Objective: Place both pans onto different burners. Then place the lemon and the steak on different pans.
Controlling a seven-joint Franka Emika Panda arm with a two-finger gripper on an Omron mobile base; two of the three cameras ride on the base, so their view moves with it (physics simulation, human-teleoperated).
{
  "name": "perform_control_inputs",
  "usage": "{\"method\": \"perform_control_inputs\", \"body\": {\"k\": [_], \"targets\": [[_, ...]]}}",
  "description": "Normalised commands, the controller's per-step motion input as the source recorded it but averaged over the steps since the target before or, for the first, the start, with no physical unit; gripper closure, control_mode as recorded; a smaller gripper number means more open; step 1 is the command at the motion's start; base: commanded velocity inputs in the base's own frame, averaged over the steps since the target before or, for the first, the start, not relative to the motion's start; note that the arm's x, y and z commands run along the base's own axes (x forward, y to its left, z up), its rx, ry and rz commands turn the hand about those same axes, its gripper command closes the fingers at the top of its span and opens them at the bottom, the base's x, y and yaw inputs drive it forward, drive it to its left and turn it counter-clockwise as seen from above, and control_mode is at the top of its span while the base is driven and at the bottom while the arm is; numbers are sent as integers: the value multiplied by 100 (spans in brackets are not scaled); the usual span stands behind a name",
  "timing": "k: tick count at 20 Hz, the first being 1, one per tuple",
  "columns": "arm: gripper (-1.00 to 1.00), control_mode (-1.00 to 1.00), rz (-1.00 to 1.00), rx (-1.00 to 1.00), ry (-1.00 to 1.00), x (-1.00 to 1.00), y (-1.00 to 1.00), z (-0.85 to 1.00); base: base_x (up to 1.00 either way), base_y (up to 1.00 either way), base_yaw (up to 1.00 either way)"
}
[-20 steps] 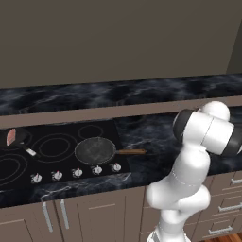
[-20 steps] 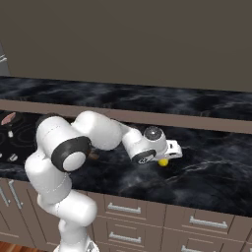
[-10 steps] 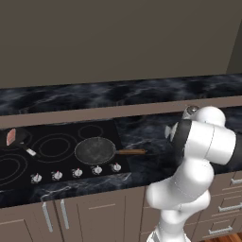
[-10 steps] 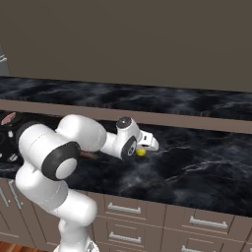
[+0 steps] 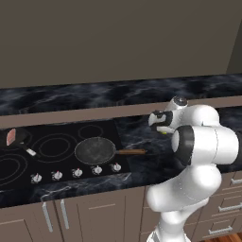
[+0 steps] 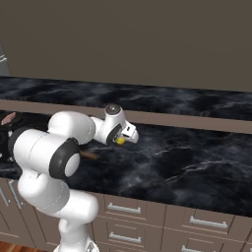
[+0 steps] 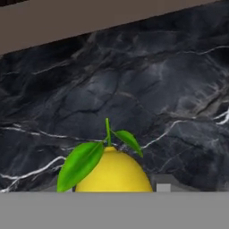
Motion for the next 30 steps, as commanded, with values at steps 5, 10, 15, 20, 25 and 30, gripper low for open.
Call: {"method": "perform_control_inputs", "body": {"k": [5,10,15,20,25,30], "targets": [[100,-100,0,8,12,3,99,0,0,0,0],[100,-100,0,0,13,0,100,0,0,0,0],[100,-100,0,1,11,2,97,0,0,0,0],[100,-100,1,1,10,0,90,-11,0,0,0],[100,-100,1,0,9,0,71,-12,0,0,0],[100,-100,1,0,5,0,35,-10,0,0,0]]}}
